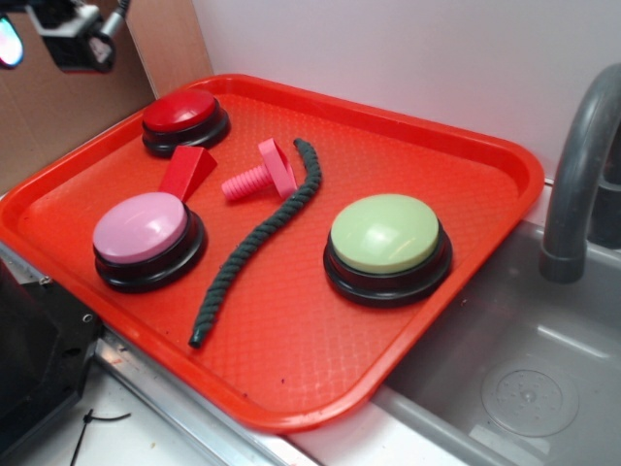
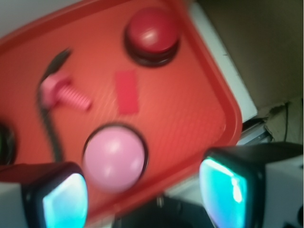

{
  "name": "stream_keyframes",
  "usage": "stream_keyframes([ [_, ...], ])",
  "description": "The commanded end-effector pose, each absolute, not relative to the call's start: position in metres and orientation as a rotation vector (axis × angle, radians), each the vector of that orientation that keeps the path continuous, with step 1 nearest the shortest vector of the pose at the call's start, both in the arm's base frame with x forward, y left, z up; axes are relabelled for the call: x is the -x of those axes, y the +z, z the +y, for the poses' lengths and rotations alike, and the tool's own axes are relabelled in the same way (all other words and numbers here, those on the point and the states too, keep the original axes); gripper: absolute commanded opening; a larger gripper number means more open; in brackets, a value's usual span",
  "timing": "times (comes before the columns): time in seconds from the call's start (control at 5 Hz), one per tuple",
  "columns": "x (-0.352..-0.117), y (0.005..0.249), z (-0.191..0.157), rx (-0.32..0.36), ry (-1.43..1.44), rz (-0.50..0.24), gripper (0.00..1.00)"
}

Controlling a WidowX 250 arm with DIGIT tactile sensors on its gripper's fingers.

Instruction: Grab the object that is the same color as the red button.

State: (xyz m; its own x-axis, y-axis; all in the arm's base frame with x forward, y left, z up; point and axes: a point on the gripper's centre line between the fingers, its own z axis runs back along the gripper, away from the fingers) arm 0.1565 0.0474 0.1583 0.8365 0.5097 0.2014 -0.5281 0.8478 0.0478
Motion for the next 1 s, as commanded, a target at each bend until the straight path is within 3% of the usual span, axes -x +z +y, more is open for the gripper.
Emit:
stream_keyframes([
  [0.0,-0.195,0.117,0.074,-0.158,0.659,-0.31,1.0],
  [0.2,-0.205,0.091,0.078,-0.174,0.647,-0.323,1.0],
  [0.4,-0.21,0.076,0.082,-0.154,0.62,-0.316,1.0],
  [0.6,-0.216,0.059,0.083,-0.074,0.57,-0.319,1.0],
  [0.8,-0.221,0.049,0.081,-0.081,0.538,-0.316,1.0],
])
